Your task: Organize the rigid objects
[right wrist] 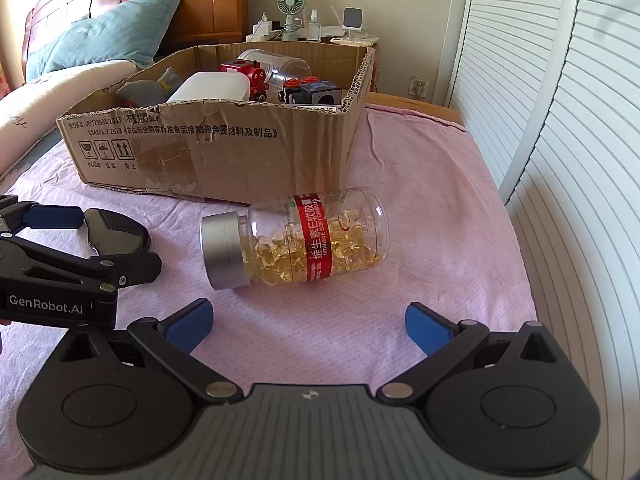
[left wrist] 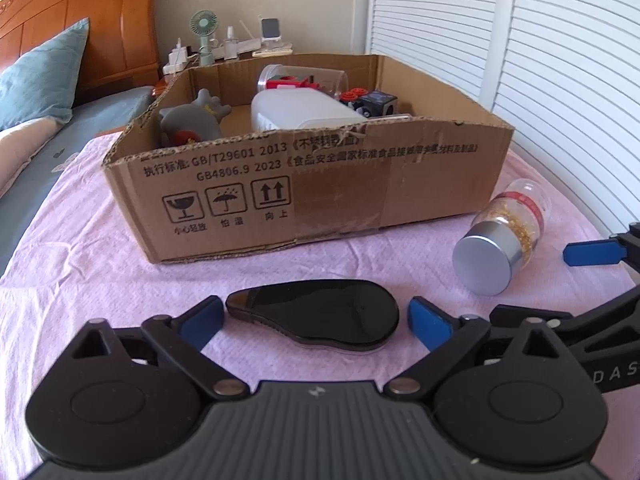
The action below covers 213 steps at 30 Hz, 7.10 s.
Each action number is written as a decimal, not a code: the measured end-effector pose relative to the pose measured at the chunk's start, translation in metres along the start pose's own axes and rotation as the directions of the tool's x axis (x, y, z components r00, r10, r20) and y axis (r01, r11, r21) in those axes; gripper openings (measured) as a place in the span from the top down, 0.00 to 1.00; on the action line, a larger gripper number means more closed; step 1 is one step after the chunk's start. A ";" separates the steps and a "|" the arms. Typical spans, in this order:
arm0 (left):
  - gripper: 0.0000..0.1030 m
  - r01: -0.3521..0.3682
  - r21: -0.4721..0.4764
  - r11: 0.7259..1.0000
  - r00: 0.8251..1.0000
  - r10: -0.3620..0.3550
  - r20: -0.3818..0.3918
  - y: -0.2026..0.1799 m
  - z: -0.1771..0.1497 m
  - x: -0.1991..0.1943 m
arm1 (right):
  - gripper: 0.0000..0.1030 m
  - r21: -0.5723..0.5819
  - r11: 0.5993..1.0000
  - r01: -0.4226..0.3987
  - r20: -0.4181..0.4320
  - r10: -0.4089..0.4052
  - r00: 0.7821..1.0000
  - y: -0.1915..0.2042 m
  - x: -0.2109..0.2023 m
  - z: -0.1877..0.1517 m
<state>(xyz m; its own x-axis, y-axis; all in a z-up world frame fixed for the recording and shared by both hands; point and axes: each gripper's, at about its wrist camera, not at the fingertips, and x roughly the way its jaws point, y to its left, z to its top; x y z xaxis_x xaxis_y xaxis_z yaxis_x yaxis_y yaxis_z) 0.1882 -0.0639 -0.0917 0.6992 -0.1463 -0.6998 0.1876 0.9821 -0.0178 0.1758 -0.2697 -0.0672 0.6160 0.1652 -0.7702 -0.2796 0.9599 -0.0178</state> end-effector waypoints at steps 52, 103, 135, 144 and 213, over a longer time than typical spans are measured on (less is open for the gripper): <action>0.13 0.100 0.123 0.987 0.990 -0.086 -0.113 0.030 0.031 -0.043 | 0.06 -0.167 0.977 -0.129 -0.044 0.123 0.991 0.012 -0.032 0.052; 0.06 -0.170 -0.018 0.985 0.984 0.171 0.052 0.083 0.065 -0.094 | 0.06 -0.064 0.977 -0.205 -0.031 0.204 0.979 0.073 0.050 0.241; 0.05 -0.185 -0.098 0.978 0.980 0.191 0.052 0.097 0.051 -0.101 | 0.00 0.038 0.999 -0.027 -0.113 0.031 0.993 0.087 0.048 0.235; 0.05 -0.175 -0.093 0.980 0.983 0.180 0.044 0.082 0.046 -0.110 | 0.00 0.062 0.998 0.026 -0.104 -0.020 0.994 0.067 -0.009 0.170; 0.05 -0.166 -0.064 0.984 0.986 0.168 0.018 0.040 0.055 -0.131 | 0.00 0.222 0.960 0.171 -0.012 -0.172 0.985 0.065 -0.121 0.060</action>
<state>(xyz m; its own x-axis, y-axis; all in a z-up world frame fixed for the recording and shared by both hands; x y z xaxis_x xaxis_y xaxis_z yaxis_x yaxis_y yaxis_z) 0.1420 -0.0117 0.0384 0.7328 0.0183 -0.6802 0.0246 0.9983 0.0533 0.1275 -0.2139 0.0631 0.6457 -0.0054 -0.7636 0.0003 1.0000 -0.0067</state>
